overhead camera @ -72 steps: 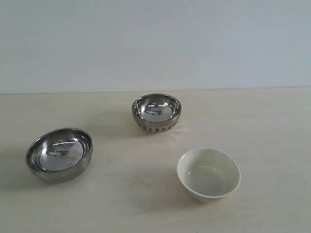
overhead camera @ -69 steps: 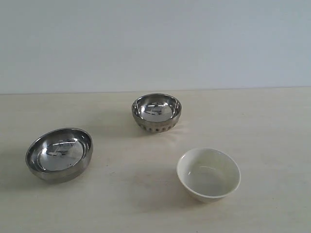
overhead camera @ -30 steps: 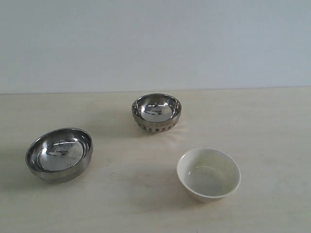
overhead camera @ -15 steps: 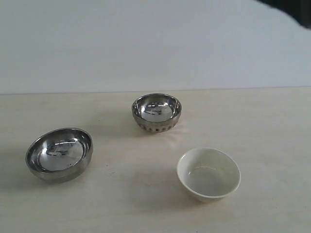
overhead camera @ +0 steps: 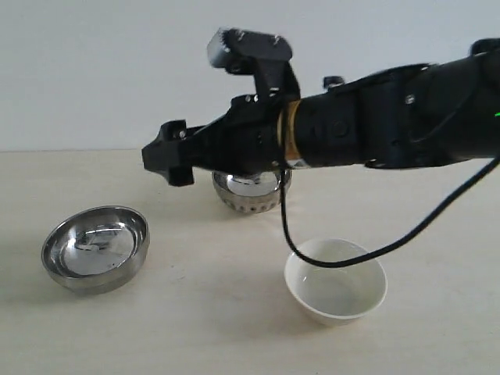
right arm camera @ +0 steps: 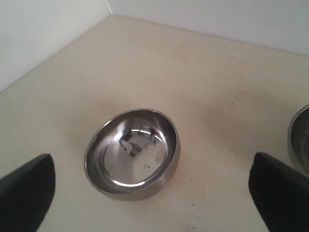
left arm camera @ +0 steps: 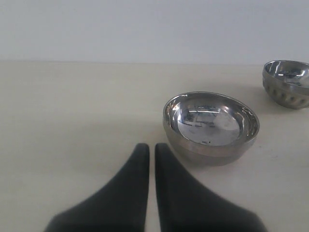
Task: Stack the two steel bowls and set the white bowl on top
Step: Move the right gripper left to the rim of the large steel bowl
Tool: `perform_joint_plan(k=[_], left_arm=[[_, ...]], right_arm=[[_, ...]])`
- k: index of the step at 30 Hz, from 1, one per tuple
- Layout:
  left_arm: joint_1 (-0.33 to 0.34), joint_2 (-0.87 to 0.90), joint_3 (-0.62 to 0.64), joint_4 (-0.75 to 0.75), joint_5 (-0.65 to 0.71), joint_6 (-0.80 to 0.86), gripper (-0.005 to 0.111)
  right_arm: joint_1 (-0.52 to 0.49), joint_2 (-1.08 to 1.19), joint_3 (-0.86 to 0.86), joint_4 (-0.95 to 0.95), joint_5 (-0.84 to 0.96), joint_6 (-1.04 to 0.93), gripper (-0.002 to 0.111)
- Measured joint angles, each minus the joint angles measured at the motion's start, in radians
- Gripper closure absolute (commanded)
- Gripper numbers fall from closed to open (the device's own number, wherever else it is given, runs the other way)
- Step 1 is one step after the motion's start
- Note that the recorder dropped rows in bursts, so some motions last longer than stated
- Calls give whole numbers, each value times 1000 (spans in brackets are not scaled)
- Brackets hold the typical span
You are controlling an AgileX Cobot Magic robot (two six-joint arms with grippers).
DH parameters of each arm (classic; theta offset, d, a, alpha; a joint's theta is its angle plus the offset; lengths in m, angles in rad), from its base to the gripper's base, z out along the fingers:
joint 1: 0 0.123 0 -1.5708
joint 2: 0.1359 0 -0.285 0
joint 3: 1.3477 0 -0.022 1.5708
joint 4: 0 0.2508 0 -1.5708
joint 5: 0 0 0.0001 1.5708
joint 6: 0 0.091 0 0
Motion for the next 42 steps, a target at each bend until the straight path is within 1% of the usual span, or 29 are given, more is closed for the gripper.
perform_joint_plan(k=[7, 10, 17, 20, 24, 38, 40, 42], left_arm=[[0, 0, 0, 0, 0, 0, 103], [0, 0, 0, 0, 0, 0, 103], [0, 0, 0, 0, 0, 0, 103], [0, 0, 0, 0, 0, 0, 103], [0, 0, 0, 0, 0, 0, 103], [0, 0, 0, 0, 0, 0, 103], [0, 0, 0, 0, 0, 0, 103], [0, 0, 0, 0, 0, 0, 103]], right_arm=[[72, 195, -125, 44, 0, -2, 4], [114, 324, -223, 48, 11, -6, 4], [141, 503, -361, 55, 46, 28, 4], [143, 541, -383, 70, 80, 42, 4], [150, 579, -390, 165, 109, 49, 4], [150, 621, -408, 212, 114, 58, 5], [150, 621, -408, 214, 115, 60, 10], [150, 621, -408, 216, 115, 62, 28]])
